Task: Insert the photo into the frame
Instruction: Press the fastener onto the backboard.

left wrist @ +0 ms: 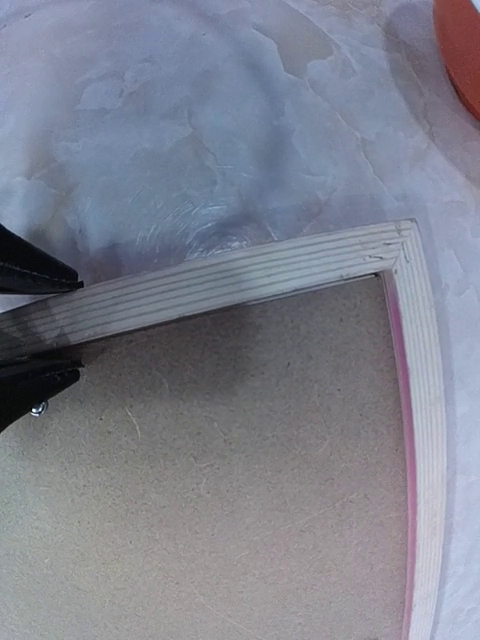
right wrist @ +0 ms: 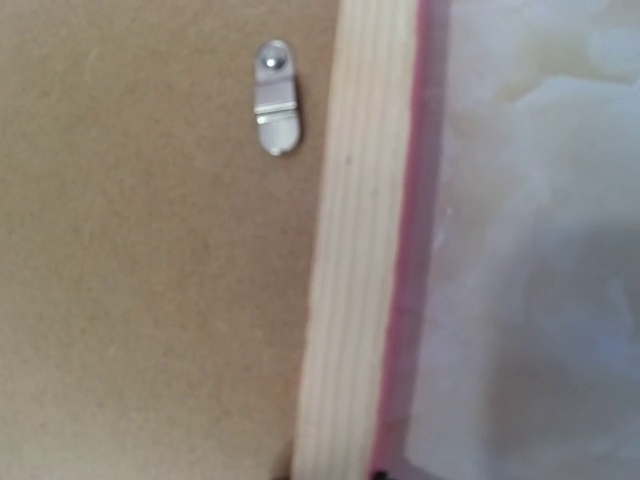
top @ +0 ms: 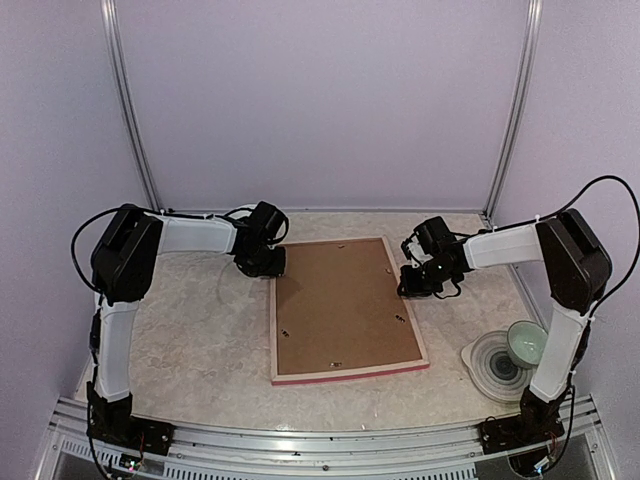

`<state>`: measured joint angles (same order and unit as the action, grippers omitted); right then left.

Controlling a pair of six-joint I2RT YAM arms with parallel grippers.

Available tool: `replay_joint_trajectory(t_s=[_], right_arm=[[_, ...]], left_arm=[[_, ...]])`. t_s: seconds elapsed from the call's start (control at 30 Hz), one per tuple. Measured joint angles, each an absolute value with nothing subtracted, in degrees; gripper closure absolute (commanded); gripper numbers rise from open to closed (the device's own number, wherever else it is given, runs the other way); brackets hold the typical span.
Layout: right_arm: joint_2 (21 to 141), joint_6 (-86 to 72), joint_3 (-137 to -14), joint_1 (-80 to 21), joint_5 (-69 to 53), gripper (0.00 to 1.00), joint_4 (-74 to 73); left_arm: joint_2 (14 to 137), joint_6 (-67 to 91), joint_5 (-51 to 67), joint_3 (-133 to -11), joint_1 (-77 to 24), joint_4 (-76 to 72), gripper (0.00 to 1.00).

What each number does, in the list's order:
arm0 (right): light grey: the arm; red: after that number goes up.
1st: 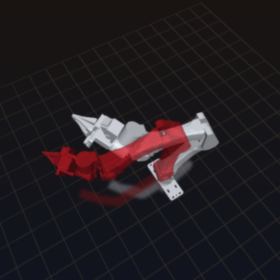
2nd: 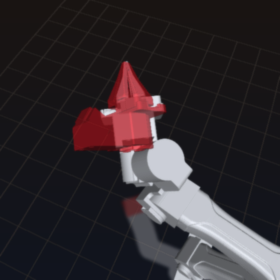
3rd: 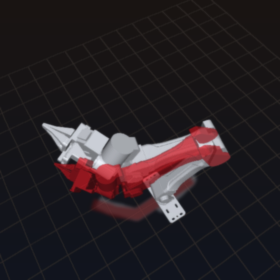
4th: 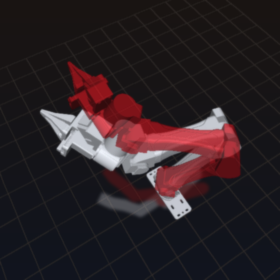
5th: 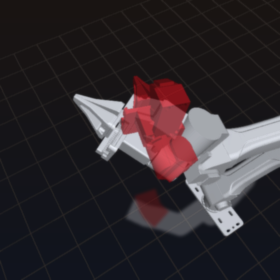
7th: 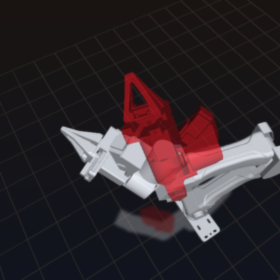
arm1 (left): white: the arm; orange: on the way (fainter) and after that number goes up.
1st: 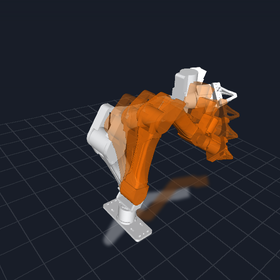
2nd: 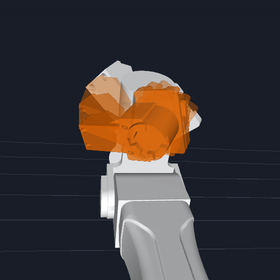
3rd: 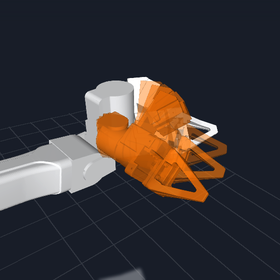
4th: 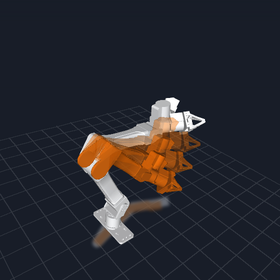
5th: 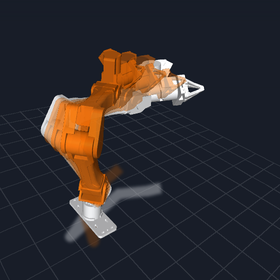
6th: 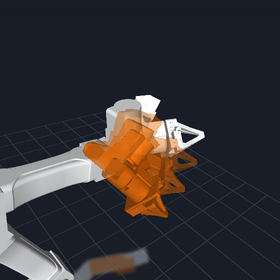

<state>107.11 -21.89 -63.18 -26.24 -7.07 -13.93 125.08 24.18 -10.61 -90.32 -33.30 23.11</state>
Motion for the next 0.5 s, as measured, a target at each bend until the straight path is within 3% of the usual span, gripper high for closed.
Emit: replay_joint_trajectory(t_s=[0.1,0.23,0.5], right_arm=[[107.15,-21.89,-63.22,-26.24,-7.09,0.89,-13.91],[107.15,-21.91,-63.24,-26.24,-7.11,0.89,-13.89],[107.24,-22.50,-63.26,-26.26,-7.22,0.89,-13.80]], left_arm=[[124.95,23.57,-10.31,-90.15,-33.32,23.03,0.56],[124.09,23.46,-9.85,-89.73,-33.32,22.72,0.42],[119.44,23.94,-9.85,-85.82,-33.19,20.60,0.31]])
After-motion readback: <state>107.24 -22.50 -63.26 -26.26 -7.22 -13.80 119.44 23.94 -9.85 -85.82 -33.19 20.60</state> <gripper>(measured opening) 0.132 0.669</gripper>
